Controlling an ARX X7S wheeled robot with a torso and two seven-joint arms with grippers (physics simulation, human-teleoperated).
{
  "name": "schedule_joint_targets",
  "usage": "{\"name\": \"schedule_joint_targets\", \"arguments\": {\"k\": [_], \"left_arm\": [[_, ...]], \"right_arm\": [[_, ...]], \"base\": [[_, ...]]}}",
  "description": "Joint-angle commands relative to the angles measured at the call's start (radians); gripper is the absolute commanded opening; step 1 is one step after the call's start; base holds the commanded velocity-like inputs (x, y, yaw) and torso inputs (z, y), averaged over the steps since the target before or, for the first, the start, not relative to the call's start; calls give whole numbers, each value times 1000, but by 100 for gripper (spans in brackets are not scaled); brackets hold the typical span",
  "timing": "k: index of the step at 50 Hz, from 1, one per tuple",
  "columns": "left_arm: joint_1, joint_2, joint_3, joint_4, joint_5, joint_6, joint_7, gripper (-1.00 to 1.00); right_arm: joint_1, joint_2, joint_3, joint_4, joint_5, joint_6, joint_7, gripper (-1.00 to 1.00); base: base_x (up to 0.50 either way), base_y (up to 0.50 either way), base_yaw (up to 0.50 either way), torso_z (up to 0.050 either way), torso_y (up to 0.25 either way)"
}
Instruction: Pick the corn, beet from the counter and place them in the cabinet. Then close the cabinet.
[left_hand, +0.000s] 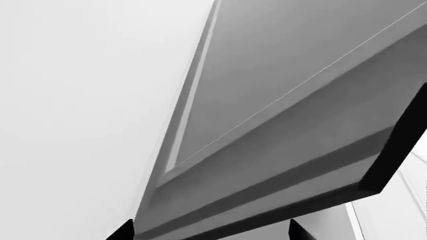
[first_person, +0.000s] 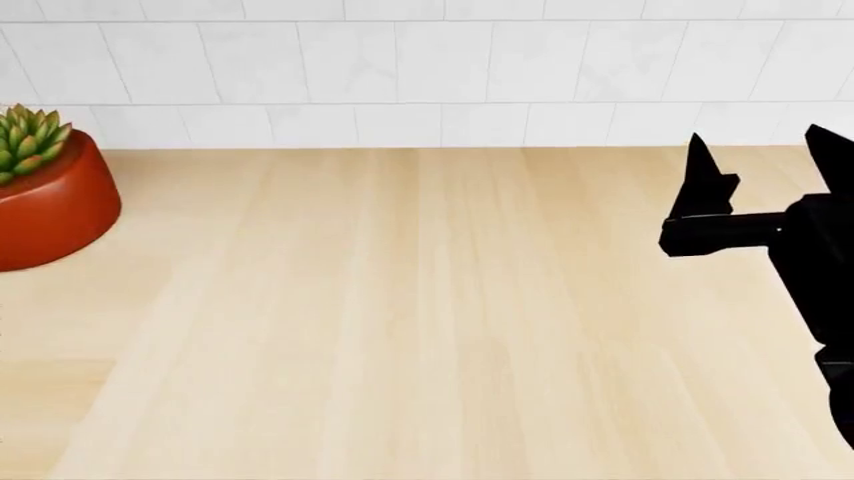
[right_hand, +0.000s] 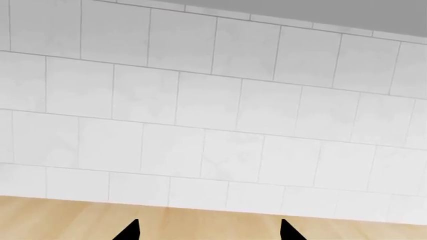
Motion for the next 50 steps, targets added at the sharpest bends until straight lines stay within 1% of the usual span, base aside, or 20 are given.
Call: {"name": "schedule_joint_targets", "arguments": {"k": [1,3,11,23,32,38,47,50], "left_arm": [[-188,44,6,-53,-90,-121,18,100],[-219,66,1,-67,-97,-174,34,100],[-335,124,-3,-104,-105,-370,40,100],[-491,226,25,-166,-97,-636,70,100],[-581,290,54,-216,-87,-789,88,100],[-640,327,81,-256,-82,-898,105,100],[-781,414,157,-361,-60,-1155,137,100],[-814,446,179,-395,-48,-1216,152,100]], "right_arm": [[11,-2,-8,2,0,3,2,100],[12,-3,-11,3,-1,2,2,100],[16,-5,-15,2,2,3,7,100],[21,-14,-31,9,-12,-2,1,100],[19,-13,-30,7,-9,-3,6,100],[17,-10,-29,9,-10,-6,4,100],[16,-14,-34,12,-16,-11,2,100],[18,-16,-39,15,-20,-13,0,100]], "base": [[0,0,0,11,0],[0,0,0,5,-5],[0,0,0,4,-1],[0,0,0,4,-1],[0,0,0,2,0],[0,0,0,3,0],[4,0,-5,2,-2],[3,0,-7,3,-4]]}}
